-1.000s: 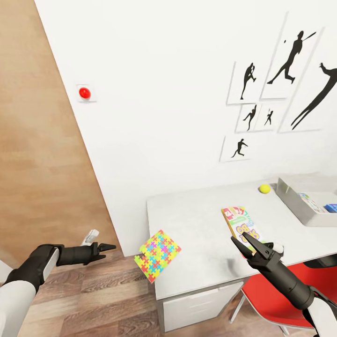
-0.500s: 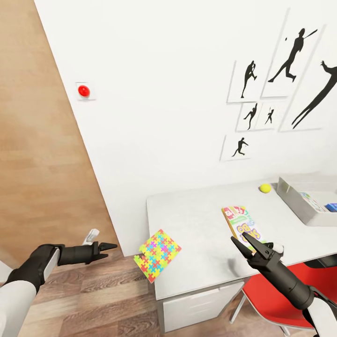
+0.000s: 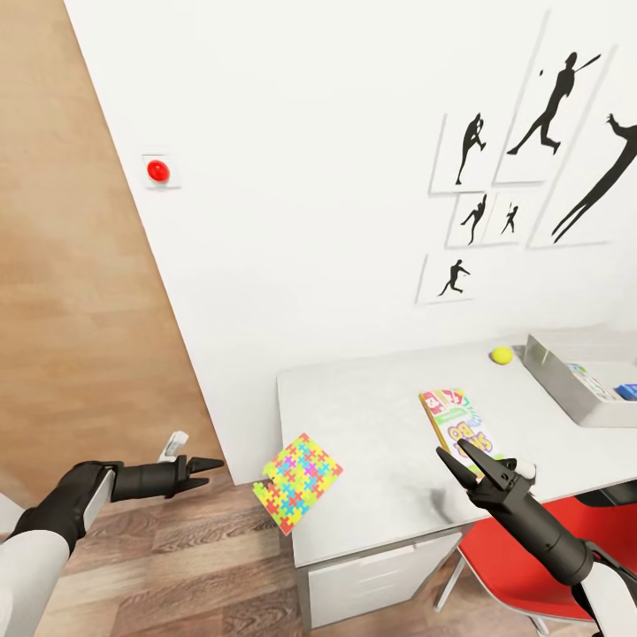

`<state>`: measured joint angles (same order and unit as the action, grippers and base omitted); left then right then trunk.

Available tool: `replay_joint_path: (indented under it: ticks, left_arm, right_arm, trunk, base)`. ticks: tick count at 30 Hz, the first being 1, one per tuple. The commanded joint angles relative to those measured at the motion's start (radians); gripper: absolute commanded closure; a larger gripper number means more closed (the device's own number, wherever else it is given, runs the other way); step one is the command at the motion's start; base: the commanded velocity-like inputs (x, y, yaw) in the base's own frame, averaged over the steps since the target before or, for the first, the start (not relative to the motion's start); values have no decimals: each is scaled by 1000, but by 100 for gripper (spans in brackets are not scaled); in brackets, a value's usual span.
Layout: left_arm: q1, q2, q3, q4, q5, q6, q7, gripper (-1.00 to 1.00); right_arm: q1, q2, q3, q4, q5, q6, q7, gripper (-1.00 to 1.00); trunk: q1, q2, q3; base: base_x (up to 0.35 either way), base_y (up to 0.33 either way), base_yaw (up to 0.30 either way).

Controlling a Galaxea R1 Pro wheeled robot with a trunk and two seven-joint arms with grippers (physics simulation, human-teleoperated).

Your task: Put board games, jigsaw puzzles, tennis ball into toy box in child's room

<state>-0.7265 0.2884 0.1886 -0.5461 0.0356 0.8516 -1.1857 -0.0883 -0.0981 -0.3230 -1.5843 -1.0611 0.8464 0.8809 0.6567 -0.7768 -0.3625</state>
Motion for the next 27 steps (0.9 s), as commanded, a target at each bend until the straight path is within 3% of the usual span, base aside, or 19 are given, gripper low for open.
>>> replay_joint_path:
  ticks: [1,10,15,27]
  left_arm:
    - [-1,0,1,0,3,9,-3,-100]
    - [-1,-1,2,0,2,9,-18,-100]
    - [-1,0,2,0,1,9,-20,-100]
    - [-1,-1,2,0,1,10,-21,-100]
  right_arm:
    - [-1,0,-1,0,-2,5,1,-100]
    - [-1,0,-1,1,-2,2,1,-100]
    - [-1,1,-1,1,-2,-1,1,-100]
    - [-1,1,-1,1,-2,-1,1,-100]
  trunk:
    - [4,-8,-4]
    - [8,-15,-8]
    - [27,-50,-23]
    - [27,-50,-23]
  base:
    - [0,0,0]
    - [0,0,0]
    - [0,0,0]
    - [-3,0,0]
